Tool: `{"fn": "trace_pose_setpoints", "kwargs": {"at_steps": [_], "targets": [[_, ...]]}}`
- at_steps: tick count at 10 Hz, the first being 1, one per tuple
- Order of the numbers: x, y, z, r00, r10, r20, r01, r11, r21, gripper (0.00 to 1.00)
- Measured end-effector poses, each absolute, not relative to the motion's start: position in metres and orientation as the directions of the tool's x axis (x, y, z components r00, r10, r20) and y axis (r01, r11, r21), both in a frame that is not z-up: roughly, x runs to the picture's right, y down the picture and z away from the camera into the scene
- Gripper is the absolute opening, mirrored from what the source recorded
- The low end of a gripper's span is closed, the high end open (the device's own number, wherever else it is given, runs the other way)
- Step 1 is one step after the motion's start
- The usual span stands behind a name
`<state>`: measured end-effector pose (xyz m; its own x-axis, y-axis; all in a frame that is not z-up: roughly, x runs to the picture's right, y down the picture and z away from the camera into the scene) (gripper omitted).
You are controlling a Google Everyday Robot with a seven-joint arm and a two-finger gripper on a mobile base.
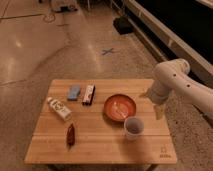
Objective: Drag the ceramic bowl in a circle
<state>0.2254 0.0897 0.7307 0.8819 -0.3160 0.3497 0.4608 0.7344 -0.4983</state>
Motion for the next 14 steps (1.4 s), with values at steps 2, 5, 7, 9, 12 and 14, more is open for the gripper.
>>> {"fn": "trace_pose_setpoints", "kwargs": {"at_steps": [2, 5, 7, 9, 12, 14], "targets": [[0.212, 0.097, 0.745, 0.866, -0.336, 0.371, 0.489, 0.724, -0.485, 0.8], [0.185, 0.111, 0.772, 0.839, -0.368, 0.401, 0.533, 0.707, -0.465, 0.8], [0.178, 0.111, 0.788, 0.819, -0.389, 0.42, 0.562, 0.691, -0.455, 0.8], [0.171, 0.112, 0.804, 0.807, -0.396, 0.439, 0.578, 0.683, -0.446, 0.8], [0.172, 0.108, 0.816, 0.796, -0.397, 0.458, 0.59, 0.679, -0.437, 0.8], [0.167, 0.105, 0.83, 0.785, -0.399, 0.474, 0.602, 0.671, -0.432, 0.8]]}}
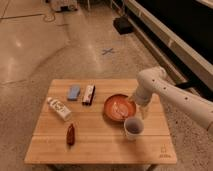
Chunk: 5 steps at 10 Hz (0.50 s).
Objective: Drag the ceramic bowl in a circle
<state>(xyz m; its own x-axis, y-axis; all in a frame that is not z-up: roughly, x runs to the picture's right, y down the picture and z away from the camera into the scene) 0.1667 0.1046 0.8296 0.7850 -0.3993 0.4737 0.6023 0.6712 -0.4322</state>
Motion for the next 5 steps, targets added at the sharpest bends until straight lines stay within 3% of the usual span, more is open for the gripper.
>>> {"fn": "trace_pose_setpoints", "kwargs": {"at_steps": [5], "targets": [[0.164, 0.098, 0.852, 0.775, -0.392, 0.496, 0.613, 0.66, -0.435, 0.8]]}}
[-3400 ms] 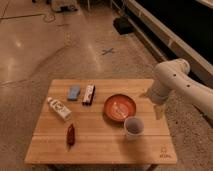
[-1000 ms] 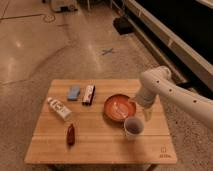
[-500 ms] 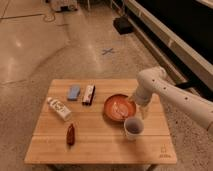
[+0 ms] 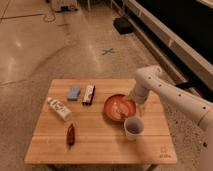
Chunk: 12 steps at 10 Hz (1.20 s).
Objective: Drag the ceramic bowl in a circle
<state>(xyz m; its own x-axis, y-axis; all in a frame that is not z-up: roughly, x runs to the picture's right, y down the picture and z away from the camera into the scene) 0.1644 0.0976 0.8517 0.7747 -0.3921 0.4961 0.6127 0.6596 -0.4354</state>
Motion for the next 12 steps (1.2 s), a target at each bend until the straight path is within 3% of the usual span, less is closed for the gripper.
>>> {"fn": "trace_pose_setpoints", "kwargs": {"at_steps": [12], "targets": [[0.161, 0.091, 0.89, 0.757, -0.392, 0.523, 0.634, 0.635, -0.441, 0.8]]}}
